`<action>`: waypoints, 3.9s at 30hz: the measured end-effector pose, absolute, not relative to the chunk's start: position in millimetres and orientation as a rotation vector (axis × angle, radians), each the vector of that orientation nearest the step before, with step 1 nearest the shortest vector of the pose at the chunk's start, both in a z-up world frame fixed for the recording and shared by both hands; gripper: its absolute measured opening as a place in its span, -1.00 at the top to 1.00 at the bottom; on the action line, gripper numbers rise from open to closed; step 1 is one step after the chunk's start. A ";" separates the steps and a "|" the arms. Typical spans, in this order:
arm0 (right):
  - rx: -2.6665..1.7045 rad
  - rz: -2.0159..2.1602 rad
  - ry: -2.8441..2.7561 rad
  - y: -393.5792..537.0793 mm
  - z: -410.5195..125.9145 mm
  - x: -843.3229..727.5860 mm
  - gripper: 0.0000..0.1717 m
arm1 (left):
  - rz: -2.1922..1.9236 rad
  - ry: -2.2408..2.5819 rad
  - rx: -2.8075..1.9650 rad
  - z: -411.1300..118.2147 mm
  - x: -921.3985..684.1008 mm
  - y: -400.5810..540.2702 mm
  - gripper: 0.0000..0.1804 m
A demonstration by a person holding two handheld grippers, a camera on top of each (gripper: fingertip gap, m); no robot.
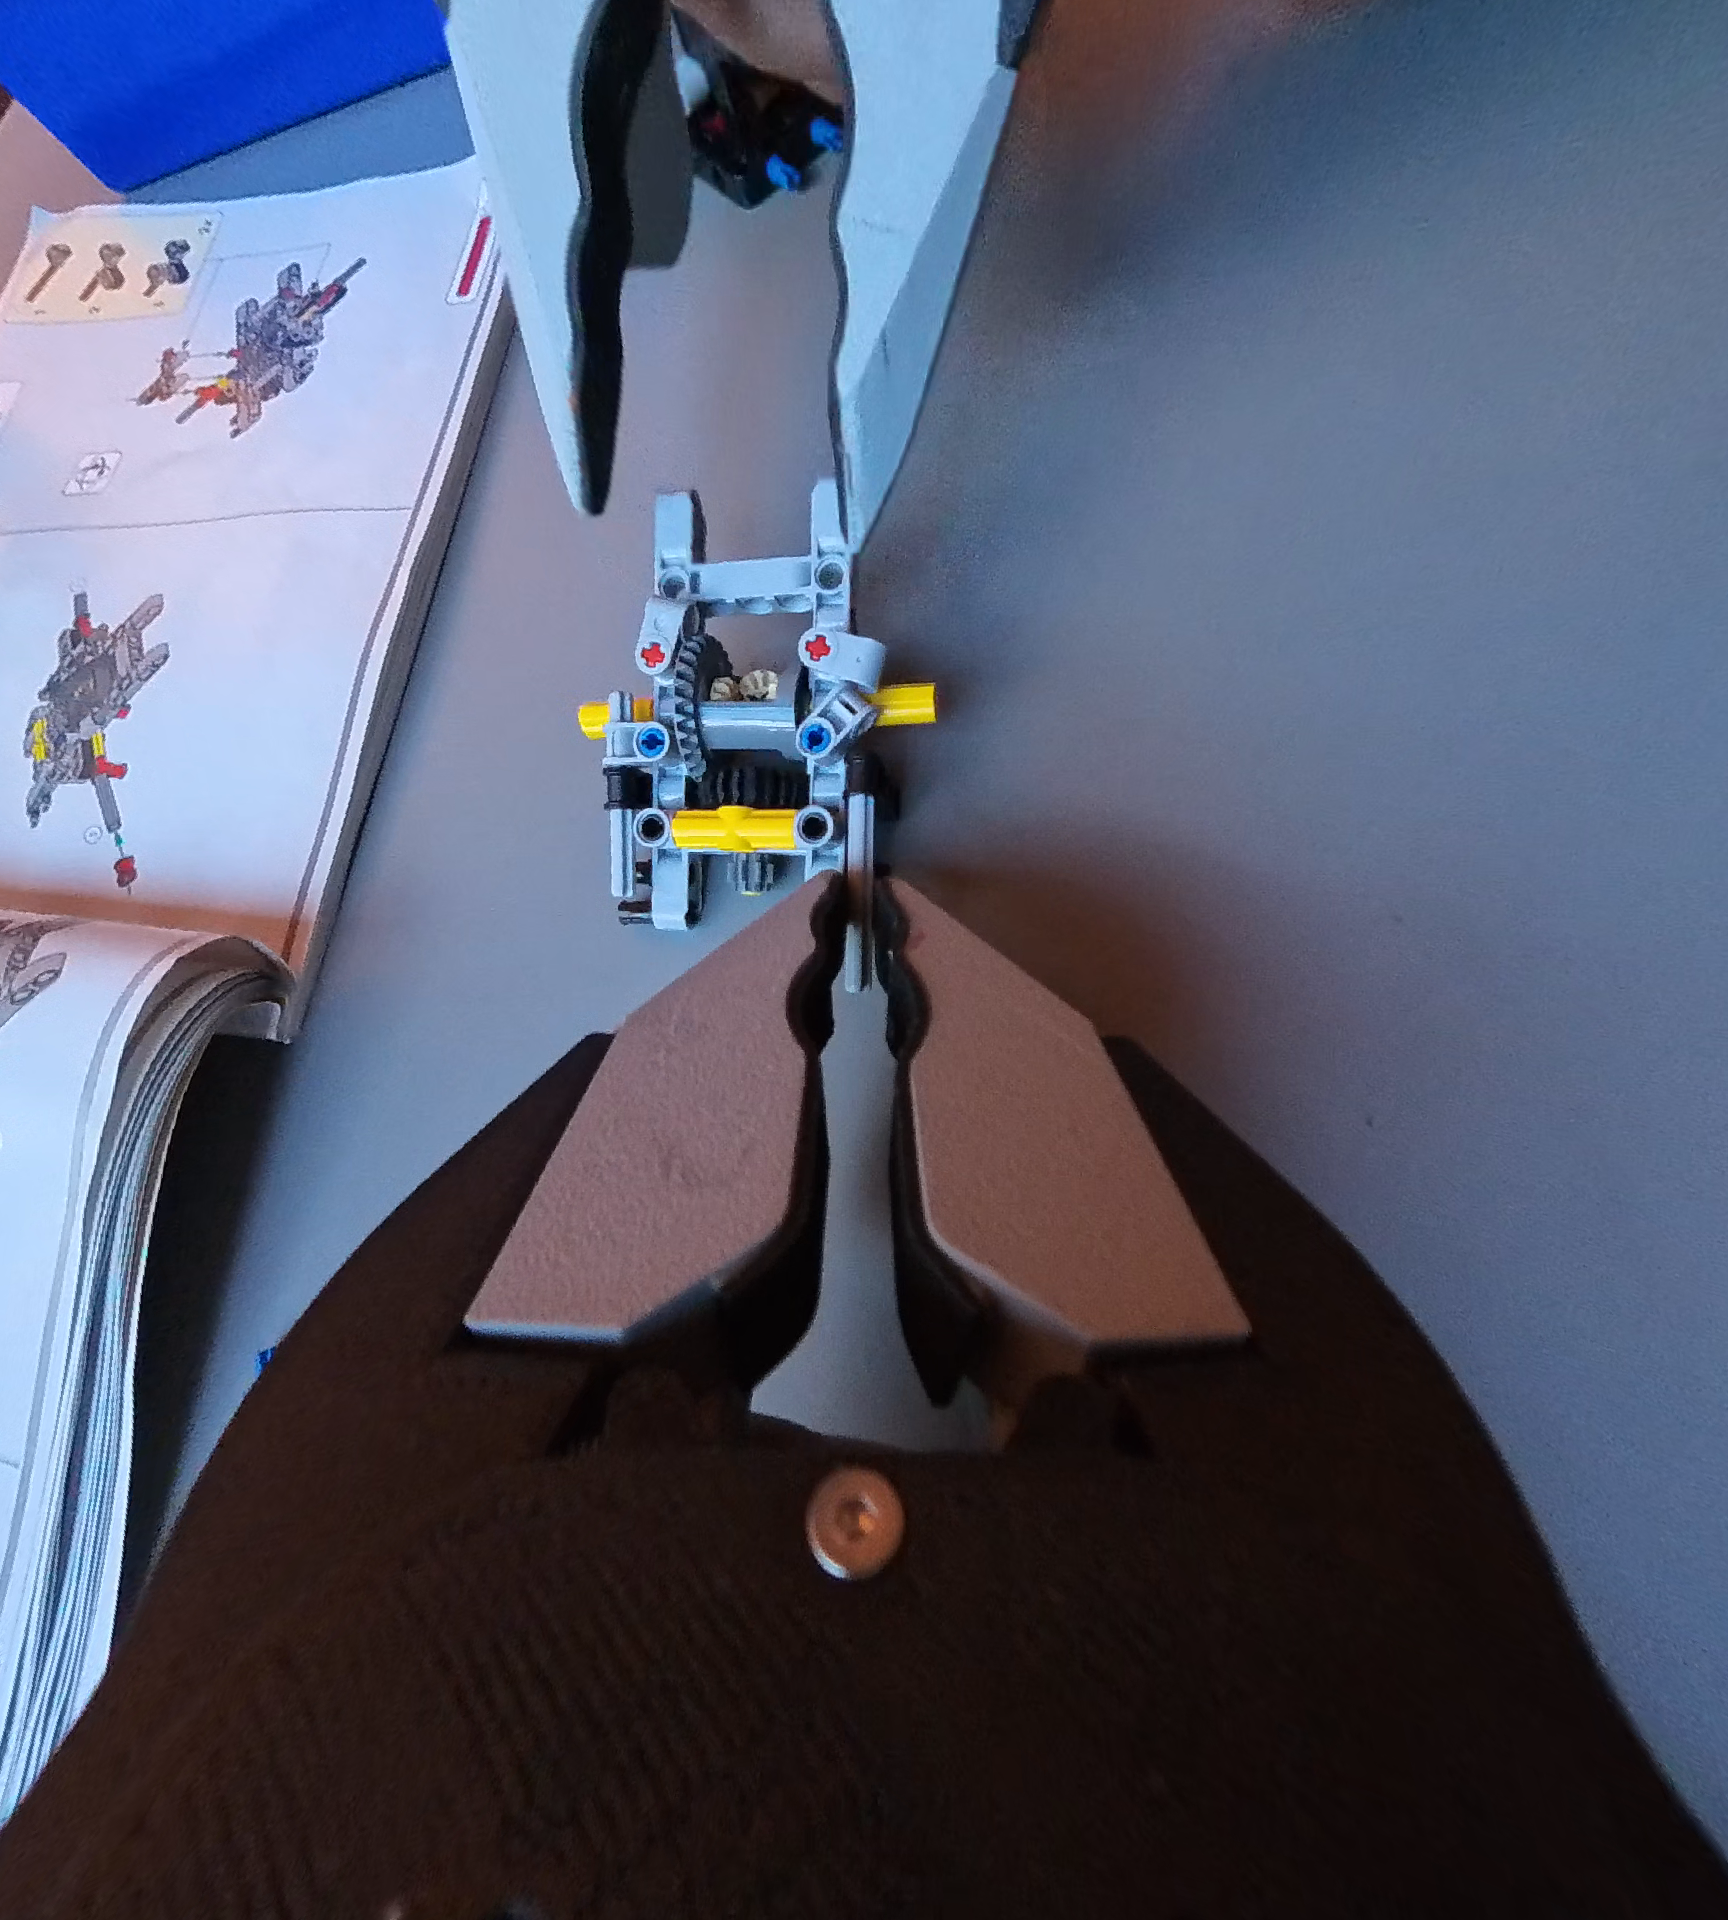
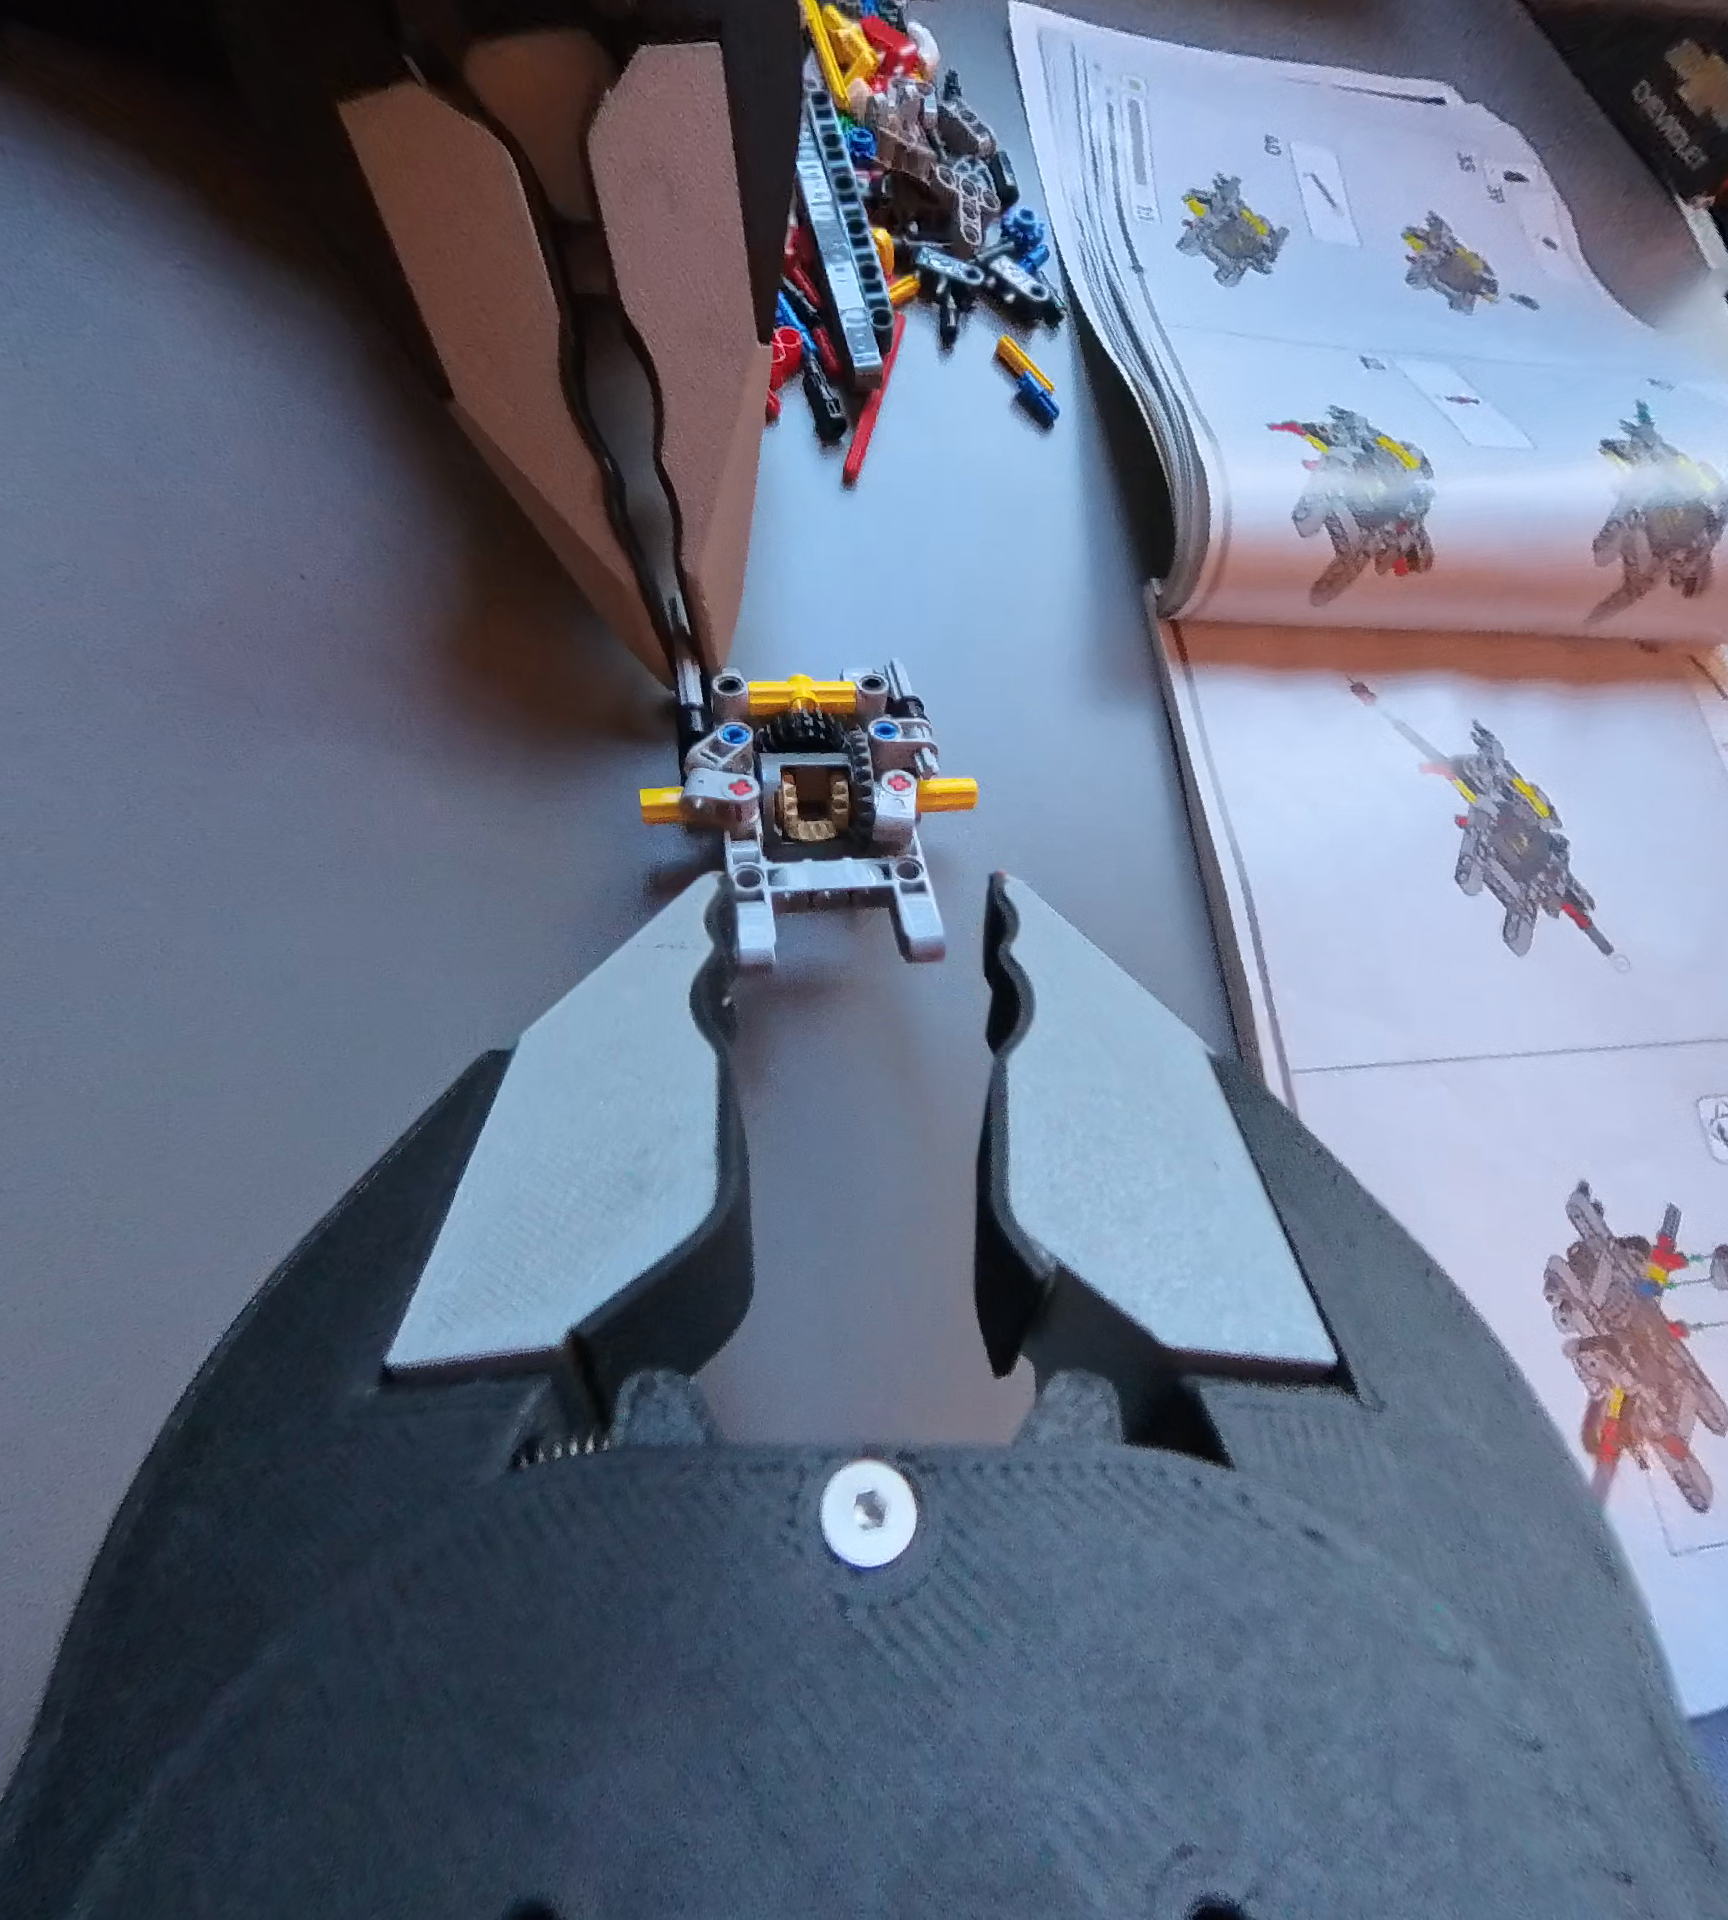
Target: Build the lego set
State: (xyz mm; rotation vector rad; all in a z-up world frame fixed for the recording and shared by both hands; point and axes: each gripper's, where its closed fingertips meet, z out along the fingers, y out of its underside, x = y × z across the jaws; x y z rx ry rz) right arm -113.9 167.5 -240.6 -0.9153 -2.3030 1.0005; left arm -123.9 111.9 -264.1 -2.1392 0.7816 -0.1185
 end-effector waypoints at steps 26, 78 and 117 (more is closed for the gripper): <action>-0.714 0.639 -2.454 119.3 -257.8 -118.6 0.95 | -0.122 0.784 -2.137 -264.4 -119.8 117.0 0.97; -0.674 0.953 -2.310 119.1 -255.2 -122.2 0.93 | -0.162 0.766 -2.204 -271.2 -133.1 114.6 0.95; -0.799 0.826 -2.252 148.2 -245.1 -115.3 0.79 | -0.195 0.723 -2.225 -272.0 -132.3 116.1 0.98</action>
